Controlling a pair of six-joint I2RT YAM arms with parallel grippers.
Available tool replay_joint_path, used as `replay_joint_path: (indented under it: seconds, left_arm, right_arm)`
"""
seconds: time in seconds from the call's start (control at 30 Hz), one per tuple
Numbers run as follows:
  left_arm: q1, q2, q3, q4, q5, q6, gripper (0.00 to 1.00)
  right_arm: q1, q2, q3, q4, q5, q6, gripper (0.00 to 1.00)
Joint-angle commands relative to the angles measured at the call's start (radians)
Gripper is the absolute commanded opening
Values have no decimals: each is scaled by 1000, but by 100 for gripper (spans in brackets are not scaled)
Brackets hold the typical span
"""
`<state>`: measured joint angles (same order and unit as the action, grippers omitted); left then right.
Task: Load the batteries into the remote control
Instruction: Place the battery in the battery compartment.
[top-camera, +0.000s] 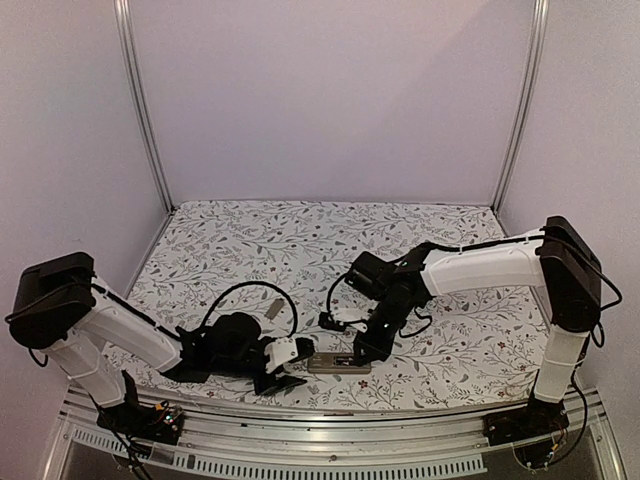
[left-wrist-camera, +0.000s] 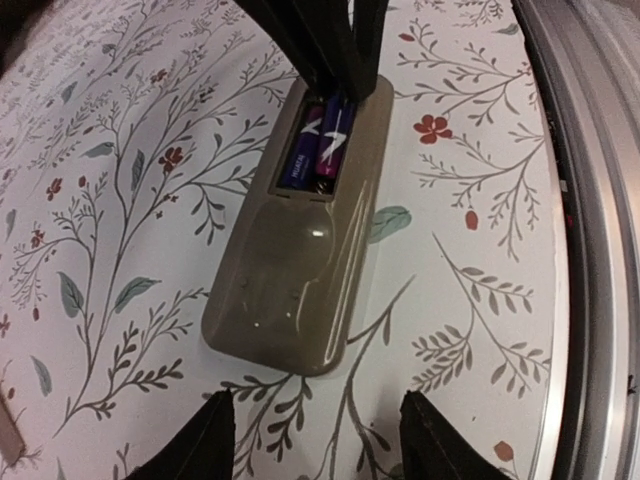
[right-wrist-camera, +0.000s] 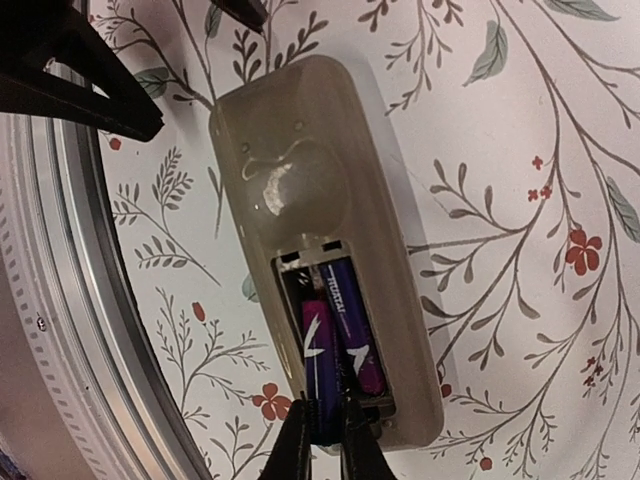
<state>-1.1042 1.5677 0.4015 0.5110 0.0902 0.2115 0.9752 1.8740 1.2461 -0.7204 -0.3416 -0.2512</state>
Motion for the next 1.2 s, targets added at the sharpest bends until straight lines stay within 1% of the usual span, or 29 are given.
replay_joint_path:
  seconds: [0.0,0.1,0.33,0.43,0.63,0.83,1.03,1.17]
  left_arm:
    - [-16,64,22,10,10,23,54]
    - [-16,89,27,16,11,28,52]
    - [-16,142,53,59,89,32,45]
    - [-16,169,66,65,111,35,44]
    - [-16,172,63,81,139,33,41]
    - [-18,149,59,74,154,25,40]
    - [-30,49,44,80,165,39,43]
    - [-49,8,33,157,164,66,45]
  right_arm:
    - [13,52,27,7,29,5,0]
    - [15,66,22,25,27,15,0]
    - [15,71,10,89,15,54,0]
    - [16,71,5,118,9,78,0]
    - [27,67,-44,212,-2,137,0]
    - [34,63,-88,268,8,200,0]
    - [36,45,-149,290,62,236,0]
    - [36,48,-178,326,71,240,0]
